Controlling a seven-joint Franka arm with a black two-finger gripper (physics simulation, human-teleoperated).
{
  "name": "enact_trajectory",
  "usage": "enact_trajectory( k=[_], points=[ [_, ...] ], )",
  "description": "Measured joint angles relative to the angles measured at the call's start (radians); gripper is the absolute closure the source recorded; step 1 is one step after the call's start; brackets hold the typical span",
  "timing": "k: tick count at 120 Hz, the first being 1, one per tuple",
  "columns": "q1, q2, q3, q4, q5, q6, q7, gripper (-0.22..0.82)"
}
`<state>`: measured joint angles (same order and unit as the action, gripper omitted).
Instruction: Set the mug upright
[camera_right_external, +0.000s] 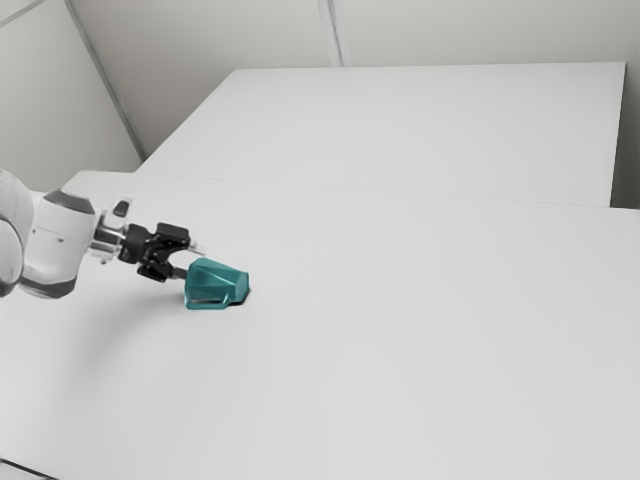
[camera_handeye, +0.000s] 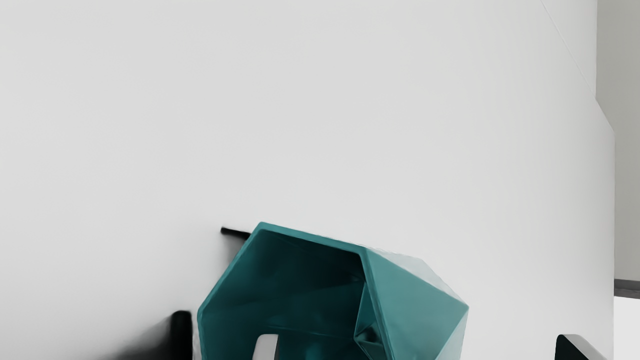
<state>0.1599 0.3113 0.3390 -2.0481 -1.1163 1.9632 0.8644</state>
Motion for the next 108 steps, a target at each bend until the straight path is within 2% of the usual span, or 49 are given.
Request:
enact_trajectory(
  k=[18, 29, 67, 81, 108],
  points=[
    [-0.02, 0.006, -0.003, -0.005, -0.006, 0.007, 0.008, 0.0],
    [-0.027, 0.006, -0.008, -0.01, -0.007, 0.013, 0.011, 0.05],
    [-0.031, 0.004, -0.009, -0.023, -0.004, 0.037, 0.02, 0.54],
    [-0.031, 0.004, -0.01, -0.025, 0.001, 0.045, 0.019, 0.63],
    [-0.044, -0.018, -0.013, -0.015, 0.009, 0.037, 0.019, 0.72]
  ],
)
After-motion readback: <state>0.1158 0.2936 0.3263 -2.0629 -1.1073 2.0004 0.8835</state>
